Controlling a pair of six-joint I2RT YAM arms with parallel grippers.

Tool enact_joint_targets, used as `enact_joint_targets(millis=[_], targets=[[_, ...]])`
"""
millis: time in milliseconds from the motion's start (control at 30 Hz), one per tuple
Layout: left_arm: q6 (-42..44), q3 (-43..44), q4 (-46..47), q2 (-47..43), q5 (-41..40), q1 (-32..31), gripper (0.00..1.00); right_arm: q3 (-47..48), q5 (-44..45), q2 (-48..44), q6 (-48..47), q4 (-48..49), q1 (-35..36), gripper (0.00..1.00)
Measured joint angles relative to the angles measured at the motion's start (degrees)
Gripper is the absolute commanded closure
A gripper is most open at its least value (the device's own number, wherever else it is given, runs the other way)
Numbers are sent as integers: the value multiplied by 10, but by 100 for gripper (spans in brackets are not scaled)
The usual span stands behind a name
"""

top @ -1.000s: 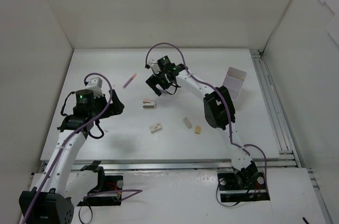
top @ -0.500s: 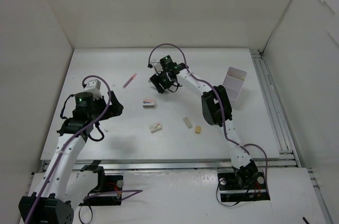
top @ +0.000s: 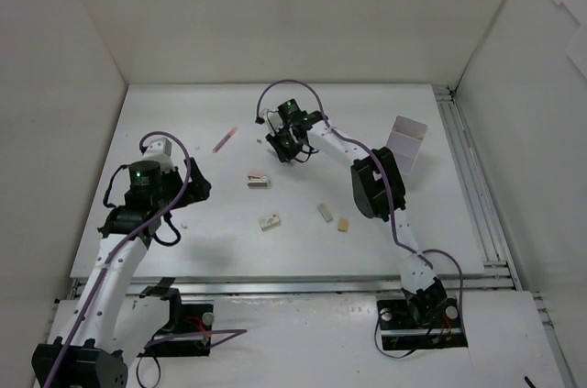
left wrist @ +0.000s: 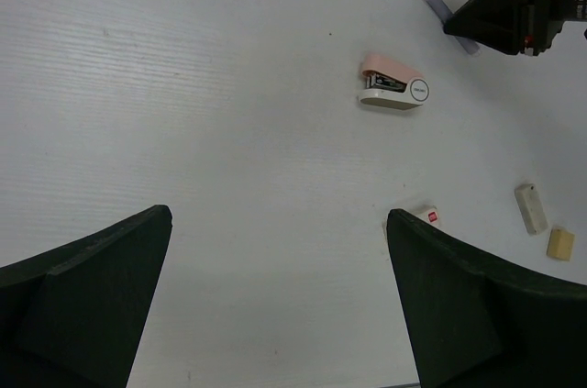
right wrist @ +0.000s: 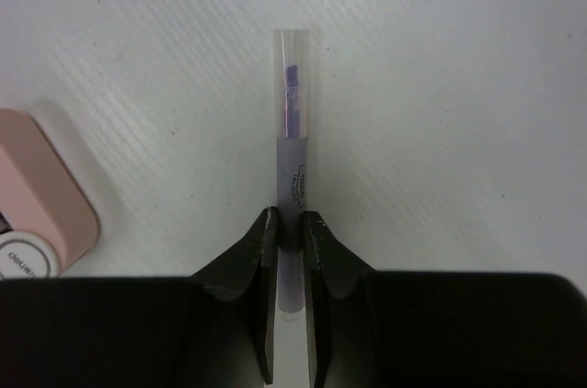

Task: Sort the stationery into containers
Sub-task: Pick up the pen from the center of the board, then place the pen in the storage box.

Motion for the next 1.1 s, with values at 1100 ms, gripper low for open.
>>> enact_joint_targets(millis=[1100], targets=[[-3,24,28,30,14,-4,0,-582,579,-454,125,697,-217,100]])
